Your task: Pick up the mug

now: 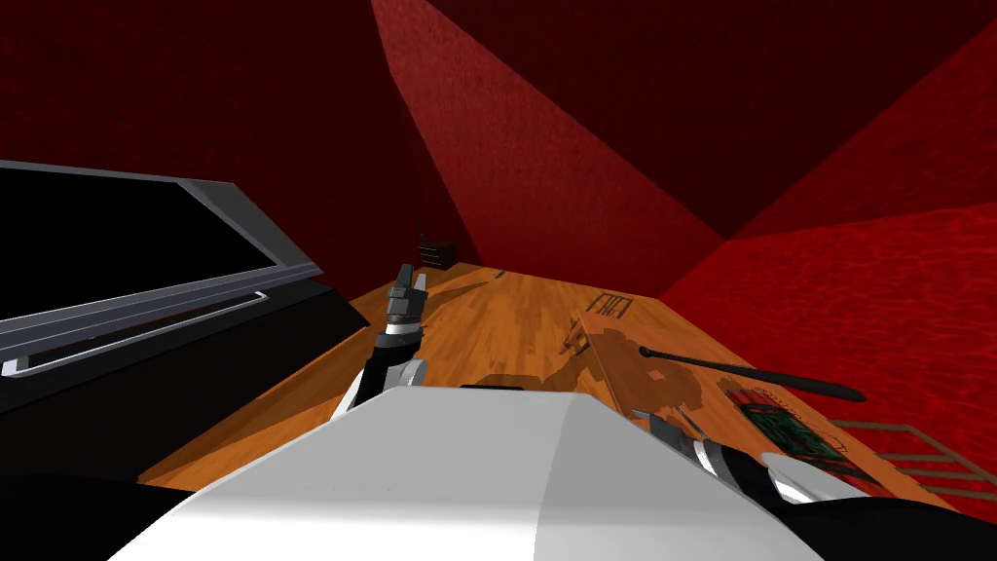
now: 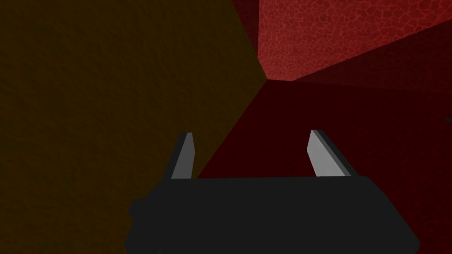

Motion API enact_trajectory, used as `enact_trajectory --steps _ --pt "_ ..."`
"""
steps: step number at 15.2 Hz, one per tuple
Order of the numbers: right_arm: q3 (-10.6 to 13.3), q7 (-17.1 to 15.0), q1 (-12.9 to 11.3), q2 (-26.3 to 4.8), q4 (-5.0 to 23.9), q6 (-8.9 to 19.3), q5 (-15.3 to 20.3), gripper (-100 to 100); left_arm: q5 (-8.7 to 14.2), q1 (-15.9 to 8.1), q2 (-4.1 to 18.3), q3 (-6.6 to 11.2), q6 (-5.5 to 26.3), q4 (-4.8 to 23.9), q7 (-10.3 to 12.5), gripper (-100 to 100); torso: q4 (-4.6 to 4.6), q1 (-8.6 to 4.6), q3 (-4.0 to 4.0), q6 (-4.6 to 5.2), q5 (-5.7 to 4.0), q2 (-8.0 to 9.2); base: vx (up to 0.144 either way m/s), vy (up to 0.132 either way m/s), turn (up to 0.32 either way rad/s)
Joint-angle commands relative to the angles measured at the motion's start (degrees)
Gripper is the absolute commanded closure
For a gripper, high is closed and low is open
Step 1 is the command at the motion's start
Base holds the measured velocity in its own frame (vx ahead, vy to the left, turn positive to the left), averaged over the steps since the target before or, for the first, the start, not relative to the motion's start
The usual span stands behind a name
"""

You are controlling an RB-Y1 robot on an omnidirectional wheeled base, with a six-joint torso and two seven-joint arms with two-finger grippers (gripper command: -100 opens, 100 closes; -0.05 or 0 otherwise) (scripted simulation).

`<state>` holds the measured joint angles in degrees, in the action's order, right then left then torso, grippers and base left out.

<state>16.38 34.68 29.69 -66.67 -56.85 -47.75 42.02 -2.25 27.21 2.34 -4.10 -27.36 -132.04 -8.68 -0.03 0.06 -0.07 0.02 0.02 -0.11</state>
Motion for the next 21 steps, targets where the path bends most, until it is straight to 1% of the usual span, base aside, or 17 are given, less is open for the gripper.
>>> enact_trajectory --steps 1,3,4,5,7,8,9,11,12,14,15,16,17,18,19,20,21 --pt "0.9 1.6 -0.5 -1.3 2.9 -0.7 2.1 -100 0.0 0.0 0.0 0.0 0.0 0.0 0.0 0 0.0 0.0 0.0 0.0 0.0 0.0 0.032 -0.001 0.082" --pt "0.9 1.6 -0.5 -1.3 4.2 -0.7 2.1 -100 0.0 0.0 0.0 0.0 0.0 0.0 0.0 0 0.0 0.0 0.0 -0.03 0.0 -0.01 0.037 -0.002 0.072" --pt "1.6 3.1 -0.8 -2.4 5.5 -1.3 4.0 -100 0.0 0.0 0.0 0.0 0.0 0.0 0.0 0 0.0 0.0 0.0 -0.01 0.0 0.0 0.044 0.002 0.07" --pt "1.6 3.1 -0.8 -2.4 5.6 -1.3 4.0 -100 0.0 0.0 0.0 0.0 0.0 0.0 0.0 0 0.0 0.02 0.0 -0.03 0.02 -0.02 0.048 -0.001 0.075" --pt "1.6 3.1 -0.8 -2.4 7.3 -1.3 4.0 -100 0.0 0.0 0.0 0.0 0.0 0.0 0.0 0 0.0 0.0 -0.01 -0.02 0.0 -0.01 0.025 -0.006 0.023" --pt "2.3 4.5 -1.2 -3.3 9.3 -1.9 5.7 -100 0.0 0.0 0.0 0.0 0.0 0.0 0.0 0 0.01 -0.01 0.02 0.0 0.0 0.04 0.025 -0.008 0.058" --pt "2.3 4.5 -1.2 -3.3 9.9 -1.9 5.7 -100 0.0 0.0 0.0 0.0 0.0 0.0 0.0 0 0.01 -0.01 0.03 -0.02 0.01 0.04 0.034 -0.013 0.083" --pt "2.3 4.5 -1.2 -3.3 10.2 -1.9 5.7 -100 0.0 0.0 0.0 0.0 0.0 0.0 0.0 0 0.01 -0.03 0.03 -0.02 -0.01 0.04 0.019 -0.013 0.022" --pt "3.0 5.9 -1.7 -3.9 11.9 -2.3 7.4 -100 0.0 0.0 0.0 0.0 0.0 0.0 0.0 0 0.02 -0.03 0.04 0.0 -0.01 0.07 0.02 -0.009 0.047" --pt "3.0 5.9 -1.7 -3.9 12.2 -2.3 7.4 -100 0.0 0.0 0.0 0.0 0.0 0.0 0.0 0 0.02 -0.03 0.04 -0.03 -0.01 0.05 0.026 -0.015 0.06" --pt "3.0 5.9 -1.7 -3.9 12.9 -2.3 7.4 -100 0.0 0.0 0.0 0.0 0.0 0.0 0.0 0 0.02 -0.04 0.04 -0.01 -0.01 0.05 0.013 -0.01 0.009" --pt "3.7 7.2 -2.2 -4.4 14.5 -2.8 8.9 -100 0.0 0.0 0.0 0.0 0.0 0.0 0.0 0 0.02 -0.03 0.05 -0.01 -0.02 0.08 0.019 -0.015 0.057" --pt "3.7 7.2 -2.2 -4.4 14.6 -2.8 8.9 -100 0.0 0.0 0.0 0.0 0.0 0.0 0.0 0 0.02 -0.04 0.05 -0.02 0.0 0.08 0.023 -0.021 0.074" --pt "3.7 7.2 -2.2 -4.4 15.4 -2.8 8.9 -100 0.0 0.0 0.0 0.0 0.0 0.0 0.0 0 0.02 -0.06 0.04 -0.02 -0.02 0.06 0.018 -0.019 0.035" --pt "4.4 8.4 -2.7 -4.6 16.9 -3.1 10.3 -100 0.0 0.0 0.0 0.0 0.0 0.0 0.0 0 0.02 -0.06 0.05 -0.01 -0.02 0.07 0.022 -0.025 0.062" --pt "4.4 8.4 -2.7 -4.6 17.6 -3.1 10.3 -100 0.0 0.0 0.0 0.0 0.0 0.0 0.0 0 0.02 -0.08 0.04 -0.02 -0.02 0.07 0.03 -0.031 0.066" --pt "5.1 9.5 -3.2 -4.5 19.6 -3.3 11.7 -100 0.0 0.0 0.0 0.0 0.0 0.0 0.0 0 0.02 -0.1 0.03 -0.01 -0.02 0.05 0.034 -0.037 0.077"
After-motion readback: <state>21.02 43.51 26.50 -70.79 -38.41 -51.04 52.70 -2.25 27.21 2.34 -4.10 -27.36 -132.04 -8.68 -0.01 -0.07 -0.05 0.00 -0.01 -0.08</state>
